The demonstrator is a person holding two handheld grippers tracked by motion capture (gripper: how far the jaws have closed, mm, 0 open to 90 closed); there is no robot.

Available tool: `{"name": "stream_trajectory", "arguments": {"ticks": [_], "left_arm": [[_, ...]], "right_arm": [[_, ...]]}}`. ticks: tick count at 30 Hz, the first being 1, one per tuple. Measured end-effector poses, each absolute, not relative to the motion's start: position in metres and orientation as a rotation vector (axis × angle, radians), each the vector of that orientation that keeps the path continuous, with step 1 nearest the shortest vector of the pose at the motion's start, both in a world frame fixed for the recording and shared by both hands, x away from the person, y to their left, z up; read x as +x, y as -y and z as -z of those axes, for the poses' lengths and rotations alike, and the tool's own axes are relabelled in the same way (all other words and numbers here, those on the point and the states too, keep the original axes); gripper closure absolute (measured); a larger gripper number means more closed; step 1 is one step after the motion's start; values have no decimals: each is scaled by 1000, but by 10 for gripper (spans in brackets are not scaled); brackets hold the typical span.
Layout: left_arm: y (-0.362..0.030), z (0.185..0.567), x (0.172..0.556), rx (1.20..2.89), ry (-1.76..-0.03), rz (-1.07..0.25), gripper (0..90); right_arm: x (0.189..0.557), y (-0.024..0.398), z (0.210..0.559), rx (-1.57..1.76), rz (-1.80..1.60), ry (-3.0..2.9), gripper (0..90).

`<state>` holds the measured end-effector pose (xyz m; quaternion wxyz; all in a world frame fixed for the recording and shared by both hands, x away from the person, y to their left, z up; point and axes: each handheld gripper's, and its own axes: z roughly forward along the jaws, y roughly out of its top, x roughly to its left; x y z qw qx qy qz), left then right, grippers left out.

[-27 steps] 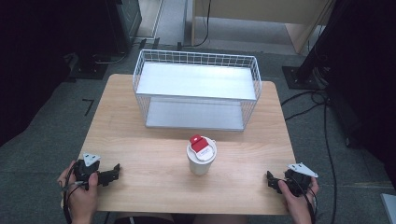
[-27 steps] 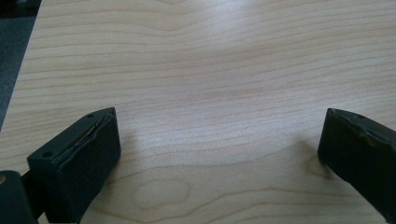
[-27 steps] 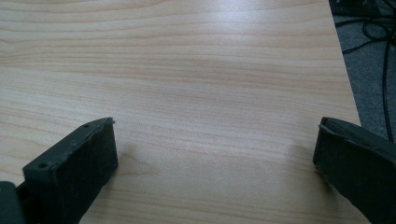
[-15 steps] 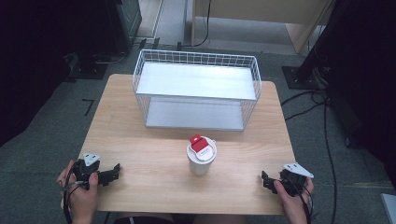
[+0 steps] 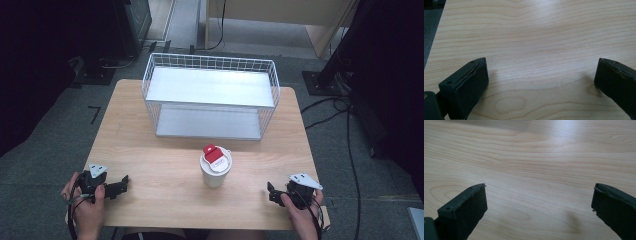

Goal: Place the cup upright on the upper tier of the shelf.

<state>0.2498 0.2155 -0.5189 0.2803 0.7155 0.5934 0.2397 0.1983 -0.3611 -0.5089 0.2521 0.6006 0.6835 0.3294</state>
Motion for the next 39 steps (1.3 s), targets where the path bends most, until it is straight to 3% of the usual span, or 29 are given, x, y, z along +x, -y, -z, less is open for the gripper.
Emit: {"name": "stream_trajectory", "arguments": {"ticks": [39], "left_arm": [[-216,519,250,1918,-1591,-642,0]], "right_arm": [[201,266,488,1449,-1072,-2025,1]]}}
